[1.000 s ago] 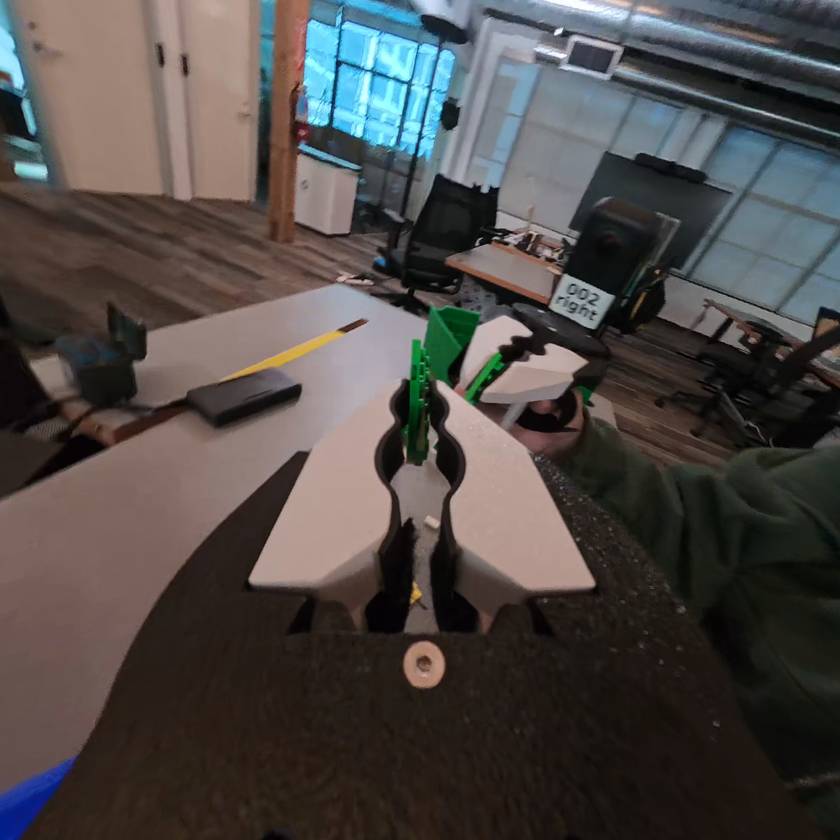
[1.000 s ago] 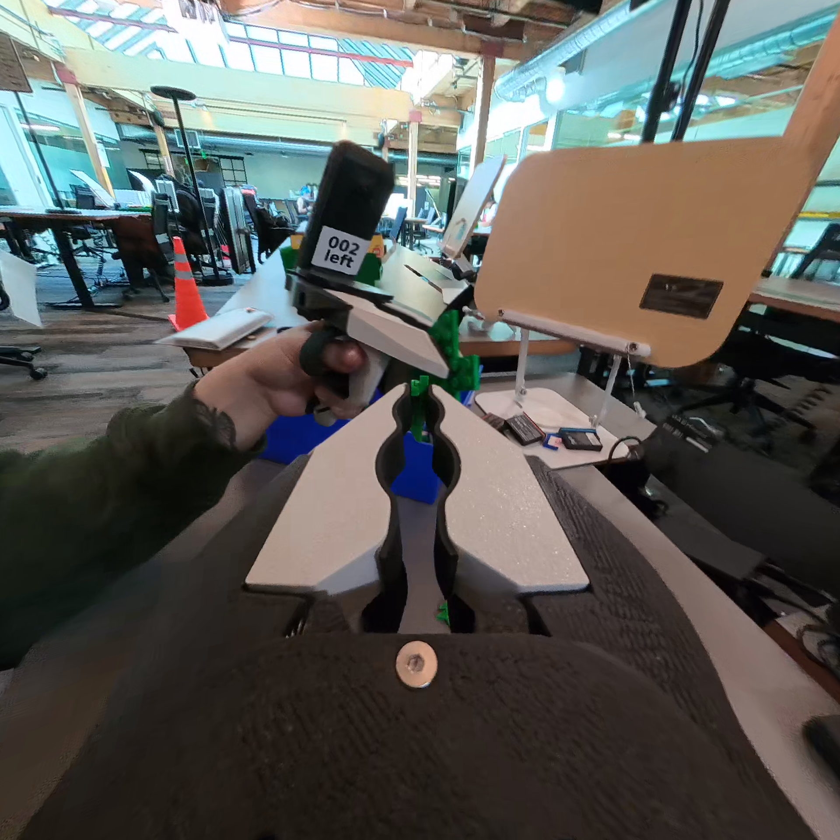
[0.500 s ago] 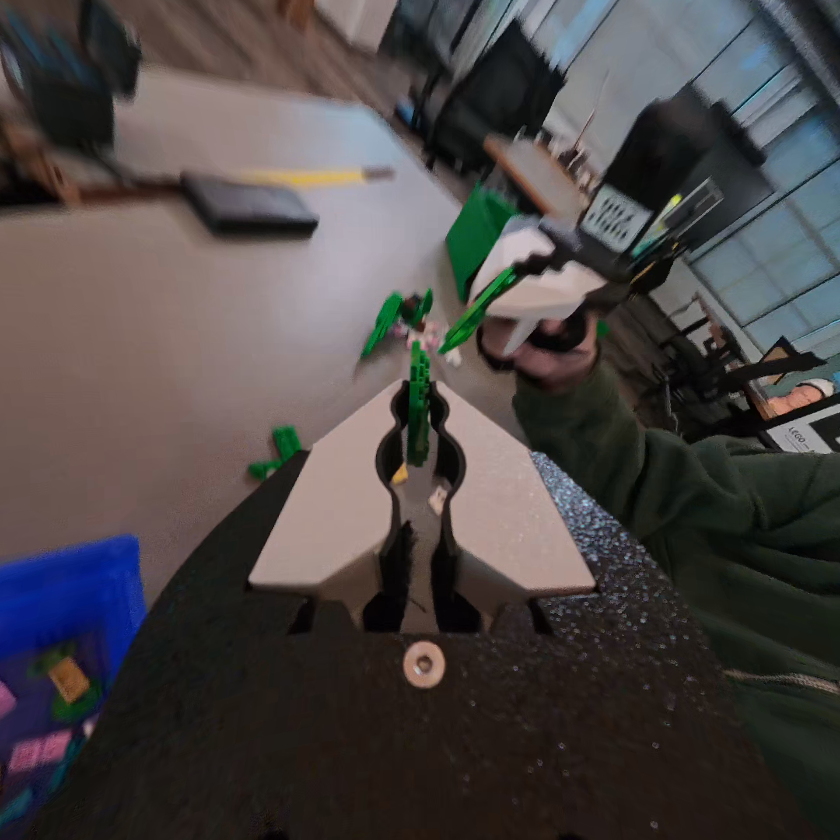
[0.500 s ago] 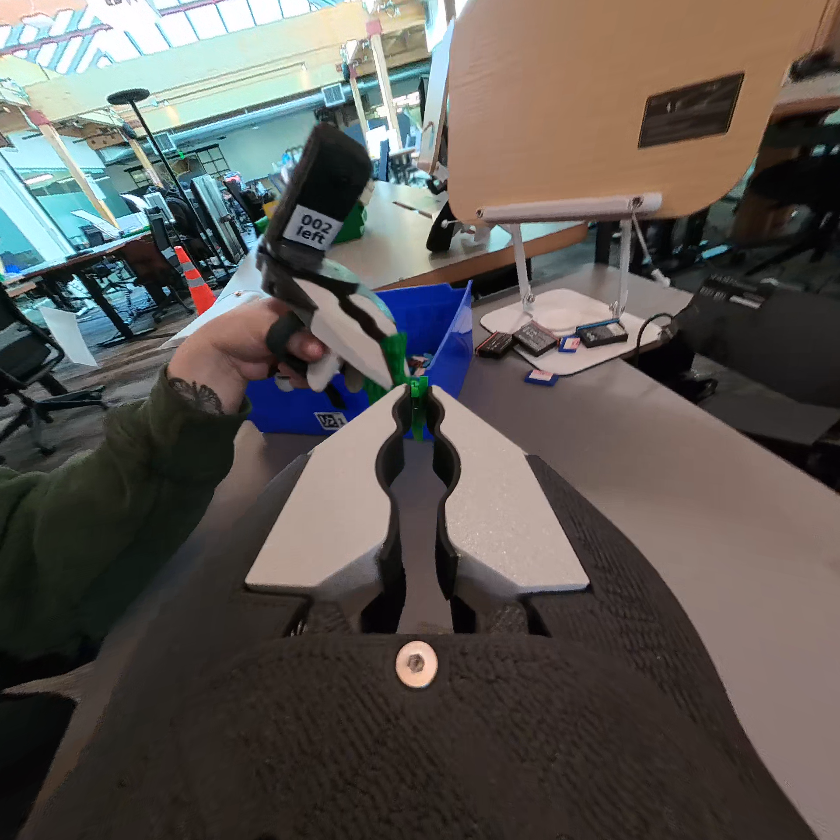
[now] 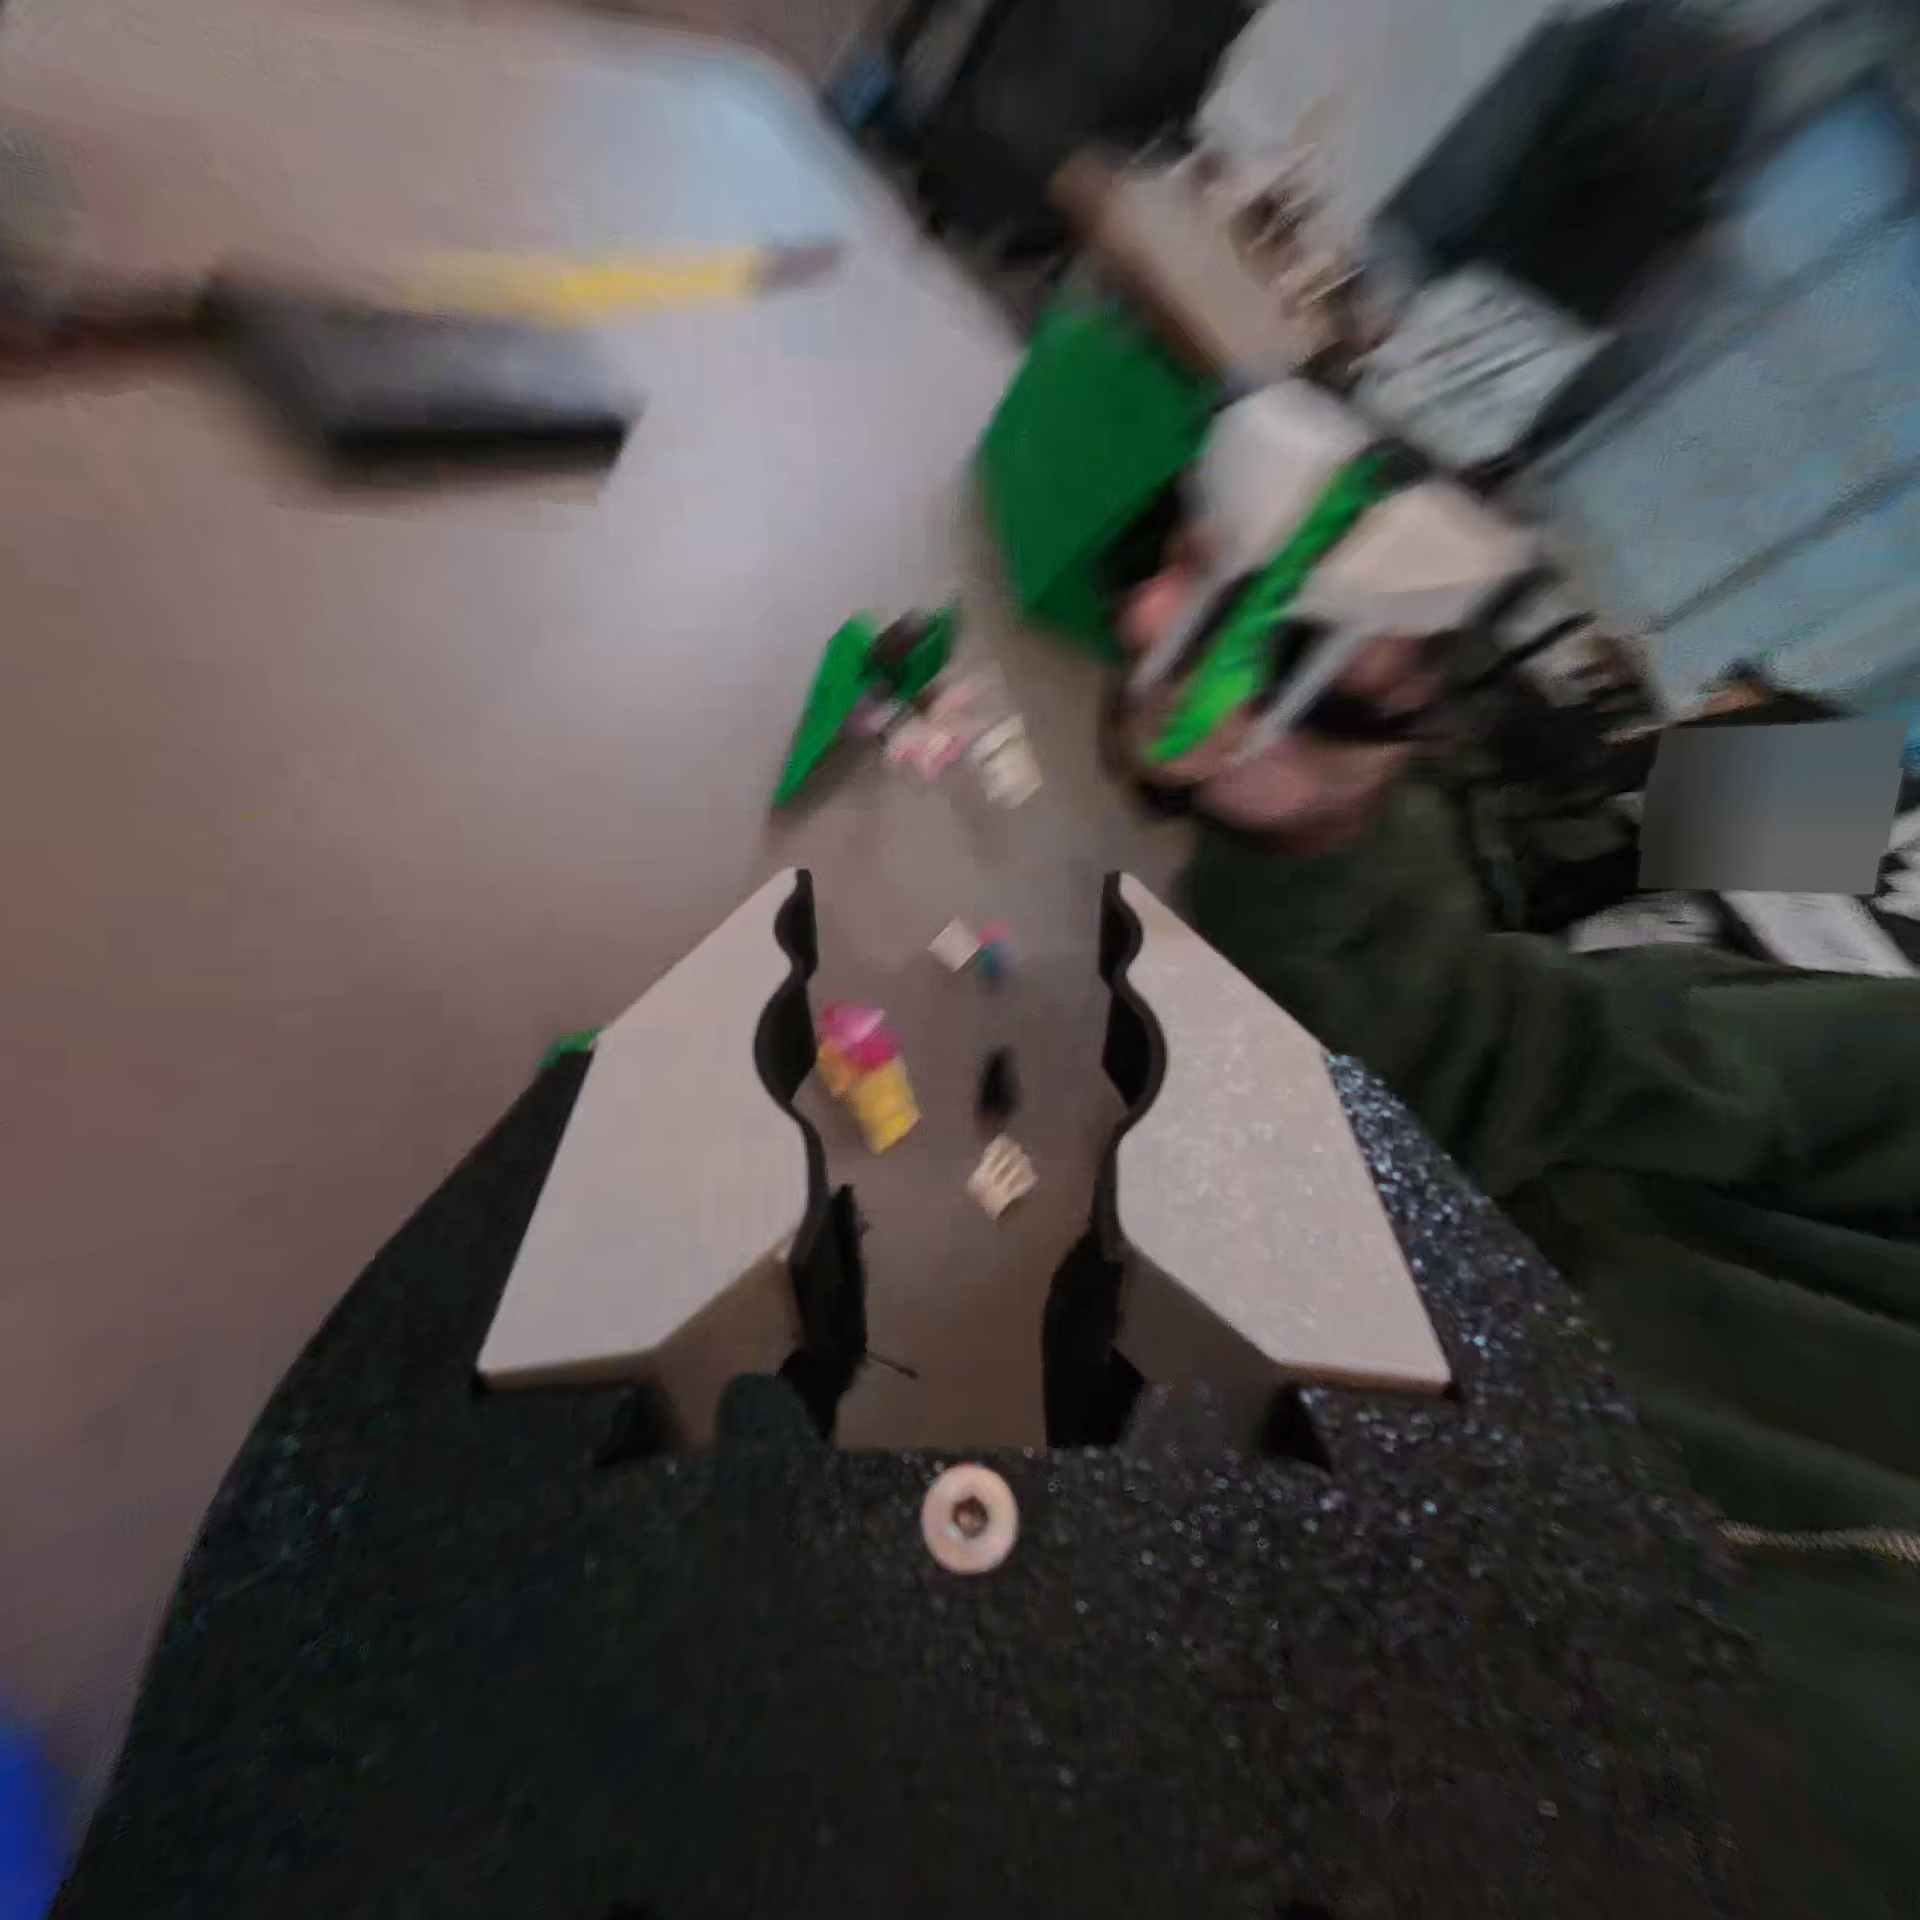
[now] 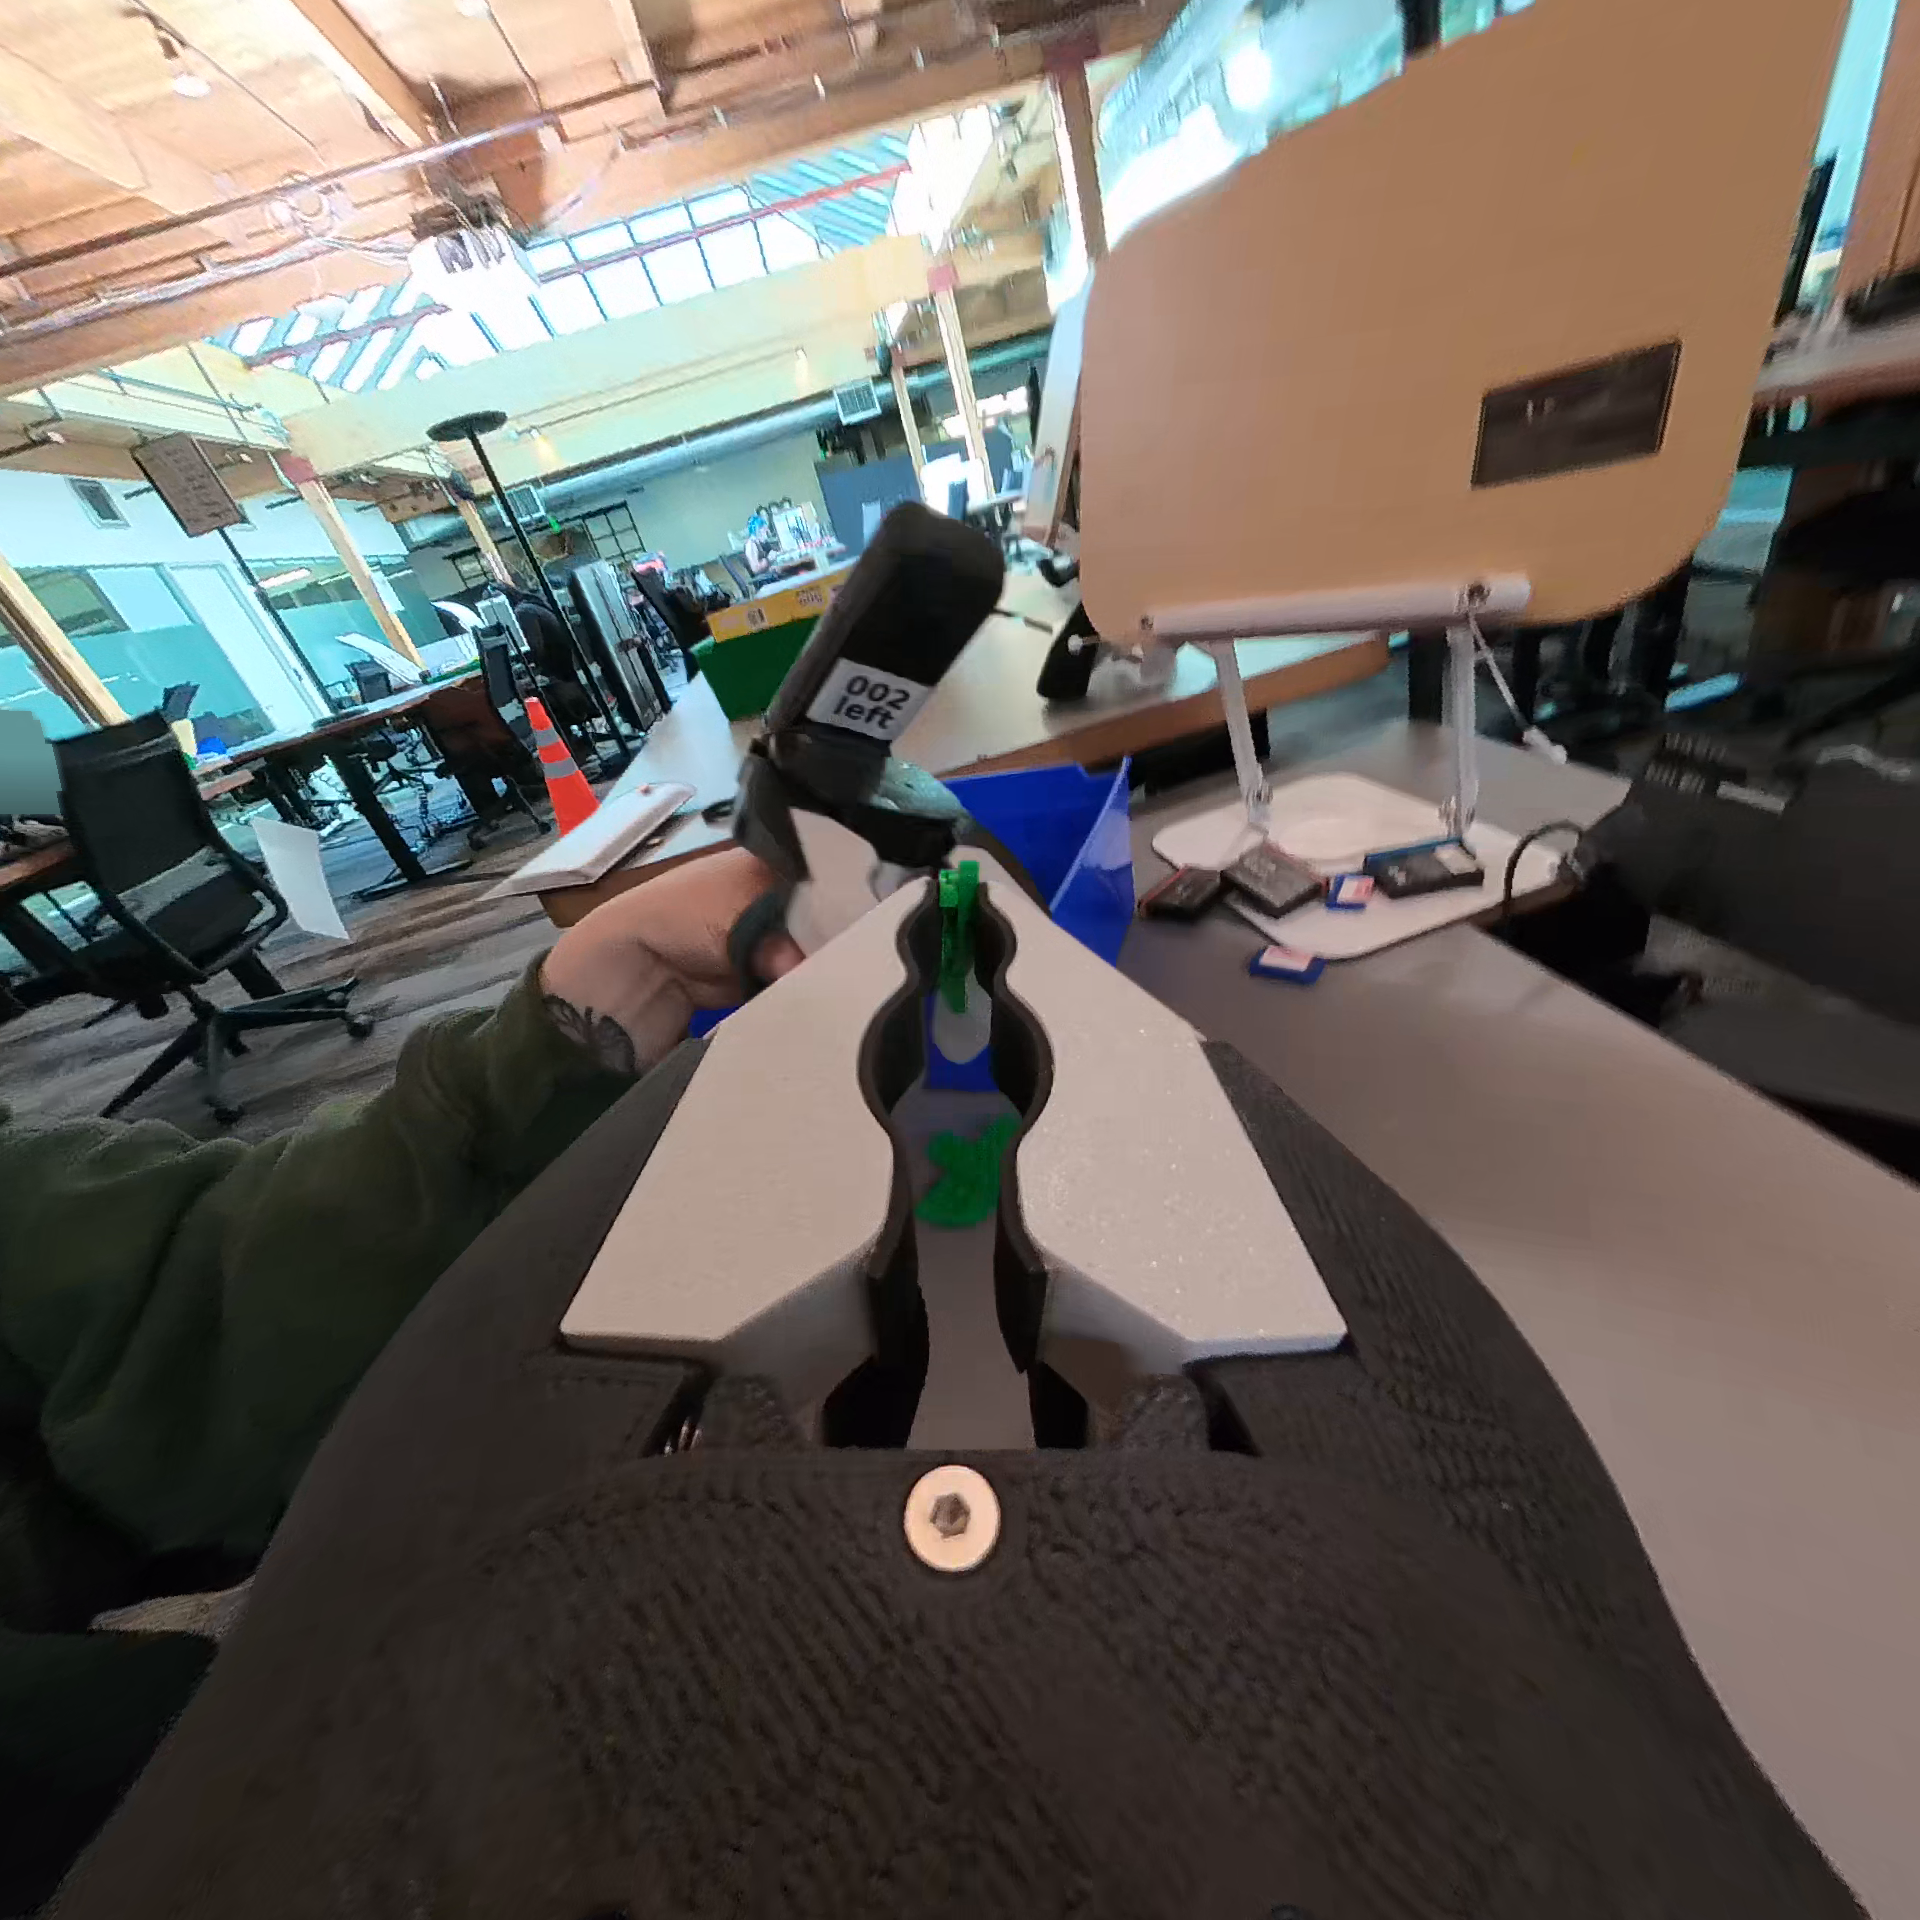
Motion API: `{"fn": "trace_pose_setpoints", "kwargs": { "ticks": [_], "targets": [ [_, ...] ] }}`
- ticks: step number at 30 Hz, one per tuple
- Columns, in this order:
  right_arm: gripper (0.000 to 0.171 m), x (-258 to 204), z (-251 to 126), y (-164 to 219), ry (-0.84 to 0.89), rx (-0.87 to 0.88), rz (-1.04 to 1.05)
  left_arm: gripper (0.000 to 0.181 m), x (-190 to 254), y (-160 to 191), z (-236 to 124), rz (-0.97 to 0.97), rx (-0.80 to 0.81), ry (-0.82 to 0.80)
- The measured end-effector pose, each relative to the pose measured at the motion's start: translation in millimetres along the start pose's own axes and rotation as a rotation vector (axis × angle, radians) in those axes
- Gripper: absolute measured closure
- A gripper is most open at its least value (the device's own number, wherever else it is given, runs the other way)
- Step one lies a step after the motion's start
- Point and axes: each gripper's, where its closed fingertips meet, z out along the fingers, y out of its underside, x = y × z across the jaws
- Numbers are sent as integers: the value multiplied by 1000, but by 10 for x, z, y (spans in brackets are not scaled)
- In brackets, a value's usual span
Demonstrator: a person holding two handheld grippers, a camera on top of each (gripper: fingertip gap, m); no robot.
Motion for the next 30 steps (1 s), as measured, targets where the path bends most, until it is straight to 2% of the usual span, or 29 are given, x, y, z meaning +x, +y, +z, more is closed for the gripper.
{"fn": "trace_pose_setpoints", "kwargs": {
  "ticks": [2,4,7,16,22,25,26,28,30],
  "targets": [
    [168,-78,-37,-104,-6,34,-66,138,363,-283,-106,111,158,141],
    [168,-167,-64,-172,-16,44,-129,148,550,-408,-199,210,241,183],
    [168,-283,-78,-214,-17,28,-226,162,671,-441,-235,296,263,181],
    [168,-453,-72,-262,0,2,-383,173,841,-416,-194,318,249,246],
    [168,-346,-65,-340,212,10,-644,179,764,-513,-200,307,283,118],
    [168,-297,-107,-423,287,40,-682,179,581,-549,-354,253,294,-13],
    [168,-284,-119,-432,280,49,-651,179,419,-568,-489,212,310,-117],
    [168,-255,-143,-462,251,89,-550,178,-95,-482,-906,134,295,-460],
    [168,-236,-159,-492,213,133,-449,178,-602,-245,-1438,12,253,-797]
  ]
}}
